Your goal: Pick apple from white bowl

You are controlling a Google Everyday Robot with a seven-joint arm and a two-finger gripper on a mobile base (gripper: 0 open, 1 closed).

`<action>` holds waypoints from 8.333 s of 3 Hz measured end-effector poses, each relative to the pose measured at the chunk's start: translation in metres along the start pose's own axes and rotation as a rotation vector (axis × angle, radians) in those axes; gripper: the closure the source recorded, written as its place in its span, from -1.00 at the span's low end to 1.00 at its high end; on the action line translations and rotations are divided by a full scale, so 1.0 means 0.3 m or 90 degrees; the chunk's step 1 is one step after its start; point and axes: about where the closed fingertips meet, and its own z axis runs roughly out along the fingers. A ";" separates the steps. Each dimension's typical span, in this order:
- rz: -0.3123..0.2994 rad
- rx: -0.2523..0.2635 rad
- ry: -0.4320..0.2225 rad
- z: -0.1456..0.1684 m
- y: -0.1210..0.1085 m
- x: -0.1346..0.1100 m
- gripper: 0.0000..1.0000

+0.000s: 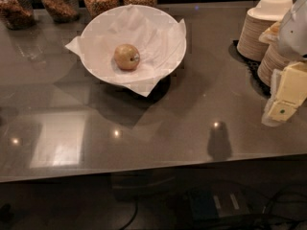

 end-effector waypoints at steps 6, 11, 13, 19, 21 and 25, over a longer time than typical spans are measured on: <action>0.040 0.043 -0.330 0.078 -0.265 -0.713 -1.00; -0.018 0.084 -0.444 0.268 -0.356 -0.966 -0.62; -0.016 0.072 -0.465 0.390 -0.396 -1.044 -0.27; 0.049 0.021 -0.403 0.752 -0.500 -1.019 -0.36; 0.052 0.022 -0.401 0.765 -0.507 -1.019 0.25; -0.023 0.010 -0.418 0.532 -0.446 -1.048 1.00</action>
Offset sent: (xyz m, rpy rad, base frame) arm 0.0288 0.0420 0.0031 0.1379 -0.0693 0.0282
